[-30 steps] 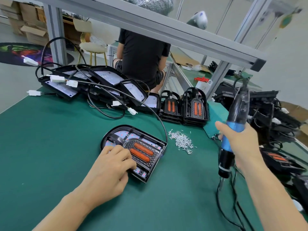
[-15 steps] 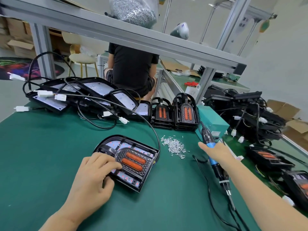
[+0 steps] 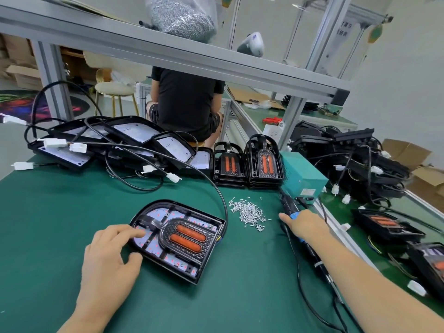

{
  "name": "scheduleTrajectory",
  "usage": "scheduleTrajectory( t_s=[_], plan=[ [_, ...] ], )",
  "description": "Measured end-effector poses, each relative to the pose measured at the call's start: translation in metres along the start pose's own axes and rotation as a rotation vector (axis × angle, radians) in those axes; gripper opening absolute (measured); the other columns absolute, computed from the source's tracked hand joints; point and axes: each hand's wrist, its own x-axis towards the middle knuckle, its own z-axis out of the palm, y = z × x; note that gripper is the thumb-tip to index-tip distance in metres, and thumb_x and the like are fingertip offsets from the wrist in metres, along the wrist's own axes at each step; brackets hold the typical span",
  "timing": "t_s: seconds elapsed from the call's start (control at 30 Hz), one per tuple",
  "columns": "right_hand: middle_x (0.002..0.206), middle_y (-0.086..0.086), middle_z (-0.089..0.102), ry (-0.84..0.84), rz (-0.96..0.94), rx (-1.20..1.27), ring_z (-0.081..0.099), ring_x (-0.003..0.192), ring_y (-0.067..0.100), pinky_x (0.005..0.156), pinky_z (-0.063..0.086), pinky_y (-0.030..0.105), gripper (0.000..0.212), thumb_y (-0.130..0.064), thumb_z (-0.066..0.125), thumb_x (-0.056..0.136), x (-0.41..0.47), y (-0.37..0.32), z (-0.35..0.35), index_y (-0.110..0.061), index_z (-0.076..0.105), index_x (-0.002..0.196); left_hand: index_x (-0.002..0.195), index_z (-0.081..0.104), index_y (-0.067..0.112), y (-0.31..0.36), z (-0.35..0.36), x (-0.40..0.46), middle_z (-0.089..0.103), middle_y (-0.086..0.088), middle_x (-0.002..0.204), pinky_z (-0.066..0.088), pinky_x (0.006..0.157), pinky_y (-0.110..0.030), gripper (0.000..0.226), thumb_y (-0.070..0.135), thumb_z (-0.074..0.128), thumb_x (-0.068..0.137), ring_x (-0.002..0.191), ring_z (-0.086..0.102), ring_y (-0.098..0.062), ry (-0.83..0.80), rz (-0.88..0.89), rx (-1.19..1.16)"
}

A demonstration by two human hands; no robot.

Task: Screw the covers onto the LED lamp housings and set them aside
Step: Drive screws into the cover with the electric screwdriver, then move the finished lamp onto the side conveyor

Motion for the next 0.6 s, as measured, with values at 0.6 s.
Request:
scheduleTrajectory(
  t_s=[0.6],
  plan=[
    [0.120,0.010,0.058,0.296,-0.148,-0.224,0.058,0.108,0.029,0.082,0.044,0.036,0.059,-0.062,0.042,0.094,-0.009,-0.037,-0.035,-0.010,0.054,0.120,0.107,0.063,0.021,0.007,-0.003,-0.001,0.051,0.014,0.115,0.038,0.094,-0.038,0.050,-0.011,0.063,0.069,0.099,0.046,-0.011,-0.092,-0.164,0.016]
  ],
)
